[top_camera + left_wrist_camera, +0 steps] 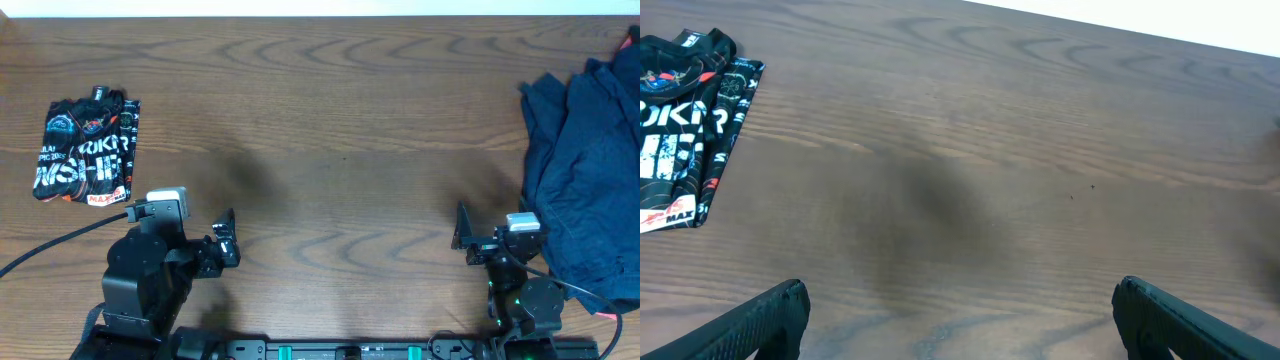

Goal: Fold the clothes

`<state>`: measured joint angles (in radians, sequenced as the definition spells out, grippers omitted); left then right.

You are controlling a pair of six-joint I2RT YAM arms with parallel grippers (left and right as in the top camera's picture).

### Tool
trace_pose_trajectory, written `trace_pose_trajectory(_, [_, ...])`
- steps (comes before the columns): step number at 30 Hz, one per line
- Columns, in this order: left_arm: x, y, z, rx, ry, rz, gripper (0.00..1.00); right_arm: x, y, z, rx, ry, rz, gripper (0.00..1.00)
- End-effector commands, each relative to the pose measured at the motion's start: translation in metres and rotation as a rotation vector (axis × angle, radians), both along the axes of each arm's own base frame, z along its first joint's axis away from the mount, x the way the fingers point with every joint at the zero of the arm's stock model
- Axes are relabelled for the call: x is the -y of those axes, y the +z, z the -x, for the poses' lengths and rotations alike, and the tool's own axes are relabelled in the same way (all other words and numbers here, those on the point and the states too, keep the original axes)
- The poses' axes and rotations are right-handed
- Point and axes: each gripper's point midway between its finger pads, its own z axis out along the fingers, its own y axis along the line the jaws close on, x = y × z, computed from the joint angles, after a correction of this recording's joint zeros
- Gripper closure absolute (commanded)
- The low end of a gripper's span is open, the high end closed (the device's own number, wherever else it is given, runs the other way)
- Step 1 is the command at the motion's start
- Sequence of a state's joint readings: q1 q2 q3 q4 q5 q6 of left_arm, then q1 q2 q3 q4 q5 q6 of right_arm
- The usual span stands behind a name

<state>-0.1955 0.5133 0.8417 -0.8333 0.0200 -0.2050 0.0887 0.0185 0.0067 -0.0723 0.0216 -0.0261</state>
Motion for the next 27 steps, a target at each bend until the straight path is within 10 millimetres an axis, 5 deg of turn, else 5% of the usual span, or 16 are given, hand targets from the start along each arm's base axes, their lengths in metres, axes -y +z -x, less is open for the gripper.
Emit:
trace_pose_trajectory(1, [-0.001,0.002,0.001,0.008,0.003,-0.001,0.02,0.002,0.0,0.0,-0.001,-0.004,0.014,0.01])
trace_pose_trajectory(15, [-0.011,-0.01,0.013,-0.016,0.034,-0.035,0.02,0.002,0.0,0.0,-0.001,-0.004,0.014,0.01])
trace_pose_trajectory(21, [-0.027,-0.048,0.021,0.044,0.114,-0.031,0.02,0.002,0.0,0.0,-0.001,-0.004,0.014,0.01])
trace_pose_trajectory(27, [-0.028,-0.077,-0.005,0.25,0.134,0.003,0.02,0.002,0.0,0.0,-0.001,-0.004,0.014,0.01])
